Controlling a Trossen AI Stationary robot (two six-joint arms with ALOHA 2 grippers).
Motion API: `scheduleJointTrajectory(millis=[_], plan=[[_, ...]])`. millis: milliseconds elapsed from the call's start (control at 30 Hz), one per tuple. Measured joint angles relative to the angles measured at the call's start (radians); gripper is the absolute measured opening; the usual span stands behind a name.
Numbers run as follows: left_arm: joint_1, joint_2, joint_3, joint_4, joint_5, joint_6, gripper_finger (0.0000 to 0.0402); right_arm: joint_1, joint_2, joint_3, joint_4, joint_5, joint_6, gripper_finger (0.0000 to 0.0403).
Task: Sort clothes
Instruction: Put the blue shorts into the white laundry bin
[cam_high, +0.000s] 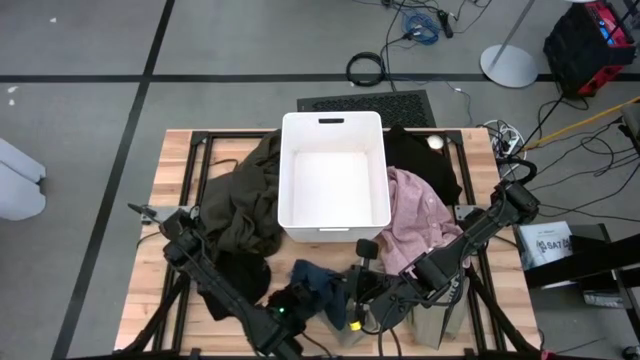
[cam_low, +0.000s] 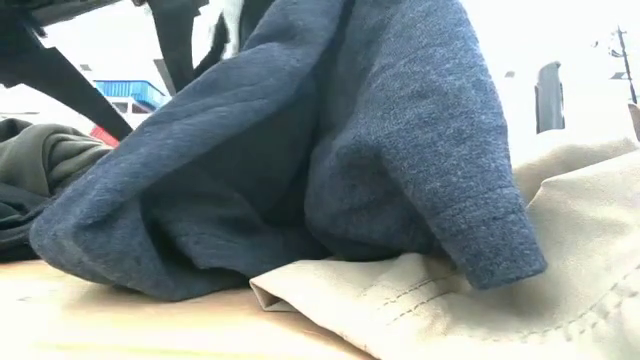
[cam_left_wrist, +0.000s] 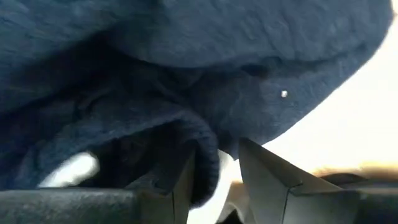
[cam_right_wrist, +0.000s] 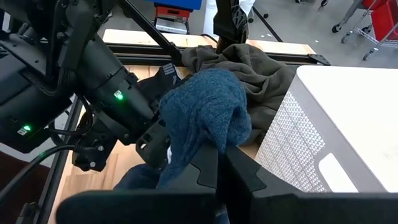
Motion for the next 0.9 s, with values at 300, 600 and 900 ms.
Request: scheduleJointTrajectory(millis=[300, 600, 900], plan=[[-0.005, 0.0, 0.003, -0.032, -0.113, -0.208, 0.0009, 0.001, 0.0, 0.0, -0.004, -0.052, 0.0, 0.0], [-0.122, -0.12, 0.039, -0.274, -0.264, -0.57, 0.0003, 0.041, -0.08, 0.0, -0.107, -0.017, 0.071, 0.0], [-0.189, -0.315, 0.041, -0.236, -0.419, -0.746, 0.0001, 0.064, -0.084, 0.0, -0.064, -0.002, 0.027, 0.0]])
